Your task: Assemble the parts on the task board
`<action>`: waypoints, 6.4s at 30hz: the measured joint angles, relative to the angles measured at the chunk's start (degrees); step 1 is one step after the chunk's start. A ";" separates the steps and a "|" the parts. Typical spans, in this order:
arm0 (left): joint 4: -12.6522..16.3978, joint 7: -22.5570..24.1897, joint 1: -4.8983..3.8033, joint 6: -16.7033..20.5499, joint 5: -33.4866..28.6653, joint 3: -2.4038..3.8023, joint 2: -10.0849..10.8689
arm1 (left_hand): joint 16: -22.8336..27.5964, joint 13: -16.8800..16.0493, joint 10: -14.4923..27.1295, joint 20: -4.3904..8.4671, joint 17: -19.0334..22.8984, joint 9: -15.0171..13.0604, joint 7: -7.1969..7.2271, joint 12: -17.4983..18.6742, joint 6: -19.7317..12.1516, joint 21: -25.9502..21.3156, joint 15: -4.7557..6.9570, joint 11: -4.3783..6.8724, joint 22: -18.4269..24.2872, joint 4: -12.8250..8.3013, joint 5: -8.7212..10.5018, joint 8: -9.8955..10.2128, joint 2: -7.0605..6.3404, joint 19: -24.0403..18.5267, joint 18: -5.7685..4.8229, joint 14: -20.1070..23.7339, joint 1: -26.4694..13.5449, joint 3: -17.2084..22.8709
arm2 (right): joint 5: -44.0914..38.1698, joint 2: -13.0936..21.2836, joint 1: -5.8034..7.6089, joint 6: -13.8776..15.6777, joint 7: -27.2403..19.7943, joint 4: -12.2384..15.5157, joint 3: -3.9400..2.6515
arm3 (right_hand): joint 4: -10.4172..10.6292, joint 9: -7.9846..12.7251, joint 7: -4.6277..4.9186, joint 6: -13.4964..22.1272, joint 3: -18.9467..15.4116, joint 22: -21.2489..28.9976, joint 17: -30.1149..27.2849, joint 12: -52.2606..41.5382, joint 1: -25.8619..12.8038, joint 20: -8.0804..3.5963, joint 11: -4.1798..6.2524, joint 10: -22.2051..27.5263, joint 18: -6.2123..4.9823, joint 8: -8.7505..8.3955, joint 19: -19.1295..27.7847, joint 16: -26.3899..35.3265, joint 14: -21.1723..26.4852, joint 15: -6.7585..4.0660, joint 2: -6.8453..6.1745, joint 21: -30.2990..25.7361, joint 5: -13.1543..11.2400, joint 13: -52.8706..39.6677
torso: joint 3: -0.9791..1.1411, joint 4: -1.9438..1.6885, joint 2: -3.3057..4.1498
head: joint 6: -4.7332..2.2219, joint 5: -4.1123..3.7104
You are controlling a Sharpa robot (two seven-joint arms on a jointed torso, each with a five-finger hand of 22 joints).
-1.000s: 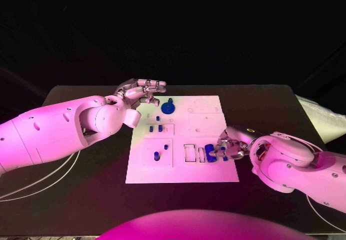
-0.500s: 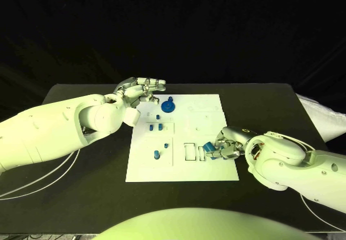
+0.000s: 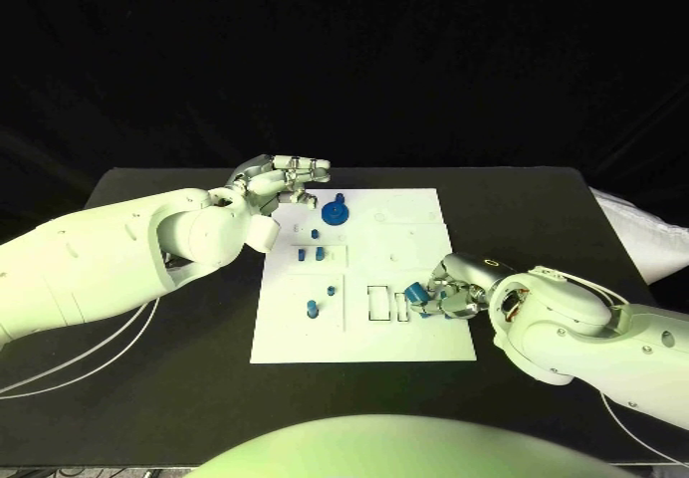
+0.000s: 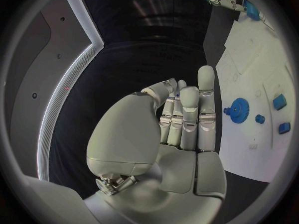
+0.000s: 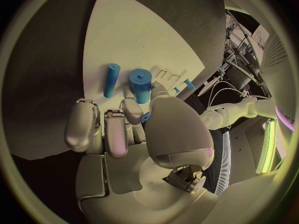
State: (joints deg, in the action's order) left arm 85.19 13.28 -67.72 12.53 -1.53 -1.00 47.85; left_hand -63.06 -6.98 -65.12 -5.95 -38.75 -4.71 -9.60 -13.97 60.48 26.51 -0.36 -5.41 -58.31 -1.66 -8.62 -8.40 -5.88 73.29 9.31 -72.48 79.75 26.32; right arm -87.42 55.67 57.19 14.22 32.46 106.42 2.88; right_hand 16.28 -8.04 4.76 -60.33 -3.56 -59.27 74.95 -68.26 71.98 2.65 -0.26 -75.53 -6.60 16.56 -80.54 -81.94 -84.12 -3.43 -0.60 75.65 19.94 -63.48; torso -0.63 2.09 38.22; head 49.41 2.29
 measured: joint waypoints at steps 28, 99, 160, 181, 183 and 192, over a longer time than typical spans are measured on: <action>-0.07 -0.04 0.04 -0.08 0.00 -0.01 -0.46 | 0.00 -0.03 0.21 0.00 0.00 0.03 -0.01 0.00 -0.01 0.00 -0.08 0.21 -0.01 0.00 0.00 0.00 0.00 0.00 0.00 0.07 0.00 0.00 | 8.90 -5.16 0.68 3.26 -2.12 0.50 -0.30 | 0.41 -2.64 -0.61 -1.04 -3.84 -0.55 -0.02 0.01 -3.30 -0.61 0.40 -1.02 0.61 1.21 -0.19 -0.21 0.20 -0.59 2.90 0.26 2.77 -1.17 | -0.03 -0.10 0.04 | 0.01 0.56; -0.21 -0.32 0.09 -0.30 -0.08 -0.01 -0.13 | 0.00 -0.04 0.72 0.00 0.24 0.13 -0.20 -0.47 -0.61 -0.22 -0.10 0.10 0.17 0.30 0.00 -0.22 0.21 0.00 0.00 0.10 -0.99 -0.30 | 2.45 -5.10 0.14 3.45 -4.17 0.97 -0.36 | -7.19 -8.46 -1.38 -0.96 -5.91 -2.59 -0.01 2.31 2.07 -0.99 1.02 -2.23 0.48 2.28 -0.20 0.57 -0.01 -0.79 2.12 0.66 -9.76 -3.14 | 0.07 0.01 0.03 | 0.45 1.00; -0.37 -0.59 0.20 -0.46 -0.08 -0.03 -0.01 | 0.00 -0.11 0.71 0.00 0.37 0.12 -0.20 -0.86 -0.61 -0.41 -0.11 0.11 0.21 0.30 0.00 -0.22 0.44 0.00 0.00 0.10 -1.22 -0.30 | 0.56 -1.88 -0.11 5.31 -5.86 1.25 -0.36 | -7.91 -9.12 -1.07 -1.08 -5.84 -3.14 -0.04 4.48 2.29 -1.41 1.01 -2.00 1.35 1.91 -0.61 0.12 0.20 -1.40 2.93 1.37 -11.95 -2.47 | 0.02 0.07 0.00 | 0.52 1.21; -0.14 -0.61 0.22 -0.45 -0.08 -0.05 0.30 | 0.00 -0.09 0.71 0.00 0.36 0.12 -0.20 -0.86 -0.61 -0.41 -0.10 0.11 0.26 0.30 0.00 -0.45 0.44 0.00 0.00 0.10 -1.22 -0.30 | -0.40 6.47 0.57 7.66 -7.07 0.18 -0.36 | -8.65 -8.06 -0.17 0.64 -5.10 -3.17 0.00 8.60 4.29 -1.19 0.30 -0.27 1.34 -1.12 -0.38 0.12 0.19 -0.96 4.11 1.37 -10.06 0.51 | 0.15 0.44 -0.07 | -0.62 -0.17; -0.13 -0.61 0.22 -0.45 -0.08 -0.05 0.34 | 0.00 -0.09 0.72 0.00 0.36 0.12 -0.20 -0.86 -0.61 -0.41 -0.11 0.09 0.26 0.30 0.00 -0.45 0.44 0.00 0.00 0.10 -1.22 -0.30 | -0.93 6.61 0.50 7.03 -6.49 -0.14 -0.34 | -8.08 -7.98 -0.06 0.13 -5.62 -3.15 0.00 8.82 3.80 -0.98 0.30 -0.27 1.34 -1.40 -0.18 0.12 0.19 -0.96 3.68 1.37 -10.06 0.67 | 0.17 0.46 -0.08 | -0.72 -0.31; -0.14 -0.60 0.27 -0.45 -0.08 -0.09 0.41 | 0.00 -0.14 0.91 0.00 0.43 0.12 -0.20 -0.86 -0.61 -0.40 -0.11 -0.10 0.26 0.30 0.00 -0.45 0.44 0.00 0.00 0.10 -1.21 -0.30 | -2.24 6.34 -0.17 3.78 -4.23 -1.13 -0.21 | -7.02 -7.97 -0.33 -0.53 -6.24 -3.10 -0.01 8.88 2.37 -0.98 0.30 -0.27 1.34 -1.40 -0.18 0.12 0.19 -0.97 3.00 1.37 -10.06 0.67 | 0.16 0.37 -0.07 | -0.94 -0.58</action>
State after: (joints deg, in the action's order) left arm 85.05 12.68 -67.45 12.08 -1.61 -1.08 48.26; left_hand -63.06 -7.12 -64.20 -5.95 -38.33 -4.59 -9.80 -14.84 59.87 26.11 -0.46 -5.51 -58.05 -1.36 -8.62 -8.85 -5.44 73.29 9.31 -72.38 78.54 26.02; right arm -89.66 62.01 57.02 18.00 28.23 105.29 2.67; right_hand 9.27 -16.01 4.44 -60.87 -9.80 -62.37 74.94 -59.38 74.34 1.67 0.03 -75.80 -5.26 15.16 -80.72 -81.82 -83.92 -4.40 2.41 77.02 9.88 -62.80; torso -0.47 2.47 38.14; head 48.47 1.71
